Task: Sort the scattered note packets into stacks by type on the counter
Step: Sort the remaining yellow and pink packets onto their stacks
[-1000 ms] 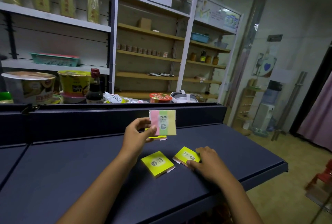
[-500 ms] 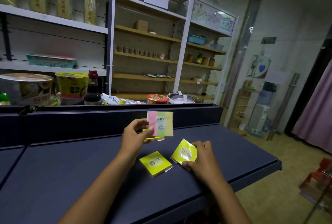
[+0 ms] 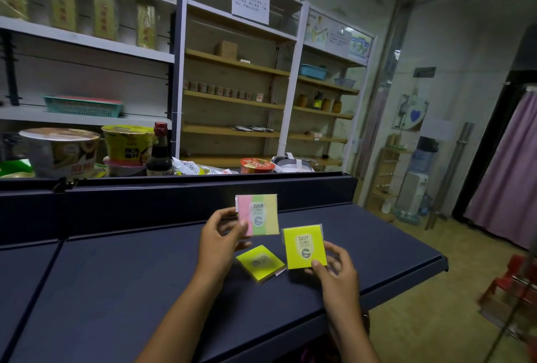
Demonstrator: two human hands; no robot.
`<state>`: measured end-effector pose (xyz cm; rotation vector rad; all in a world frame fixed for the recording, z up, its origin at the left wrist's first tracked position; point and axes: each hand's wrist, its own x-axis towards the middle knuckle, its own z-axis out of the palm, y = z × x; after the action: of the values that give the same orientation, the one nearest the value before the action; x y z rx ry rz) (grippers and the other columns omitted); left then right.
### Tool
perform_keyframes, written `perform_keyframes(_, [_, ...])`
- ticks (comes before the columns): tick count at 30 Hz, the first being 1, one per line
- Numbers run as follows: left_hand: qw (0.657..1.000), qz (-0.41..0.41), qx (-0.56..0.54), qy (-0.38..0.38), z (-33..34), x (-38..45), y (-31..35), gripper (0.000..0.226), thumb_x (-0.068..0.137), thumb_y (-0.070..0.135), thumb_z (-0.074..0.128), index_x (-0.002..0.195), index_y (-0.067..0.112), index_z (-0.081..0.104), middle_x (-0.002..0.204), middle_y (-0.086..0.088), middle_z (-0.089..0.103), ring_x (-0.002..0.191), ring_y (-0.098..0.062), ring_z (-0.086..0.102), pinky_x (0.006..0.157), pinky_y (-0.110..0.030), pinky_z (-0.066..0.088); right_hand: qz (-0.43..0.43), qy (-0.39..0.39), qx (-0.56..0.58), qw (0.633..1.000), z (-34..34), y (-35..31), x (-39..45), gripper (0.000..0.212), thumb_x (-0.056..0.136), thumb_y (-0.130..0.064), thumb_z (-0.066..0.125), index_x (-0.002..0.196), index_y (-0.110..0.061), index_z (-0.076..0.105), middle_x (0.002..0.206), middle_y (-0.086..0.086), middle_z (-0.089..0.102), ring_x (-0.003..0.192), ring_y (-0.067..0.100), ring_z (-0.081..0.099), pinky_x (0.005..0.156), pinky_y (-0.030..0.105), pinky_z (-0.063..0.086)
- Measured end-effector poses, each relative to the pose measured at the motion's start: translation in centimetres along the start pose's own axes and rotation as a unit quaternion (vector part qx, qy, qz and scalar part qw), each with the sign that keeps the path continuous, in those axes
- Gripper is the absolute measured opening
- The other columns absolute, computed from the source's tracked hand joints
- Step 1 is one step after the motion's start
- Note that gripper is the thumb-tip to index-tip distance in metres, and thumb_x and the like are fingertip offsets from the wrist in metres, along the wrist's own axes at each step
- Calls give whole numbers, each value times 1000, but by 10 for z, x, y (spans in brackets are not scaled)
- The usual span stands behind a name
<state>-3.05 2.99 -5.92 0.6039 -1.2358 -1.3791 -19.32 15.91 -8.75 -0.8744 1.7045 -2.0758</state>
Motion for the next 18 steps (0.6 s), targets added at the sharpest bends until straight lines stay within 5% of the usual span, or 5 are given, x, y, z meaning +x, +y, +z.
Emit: perform_keyframes(18, [997, 46, -7, 56, -183, -87, 89, 30, 86, 5, 68, 115, 13, 62, 94, -7, 76, 87, -23, 74, 65, -25, 59, -29, -20, 116, 993, 98, -37, -126, 39, 90, 13, 58, 115, -17, 59, 102, 4, 73, 87, 16, 75, 68, 22, 59])
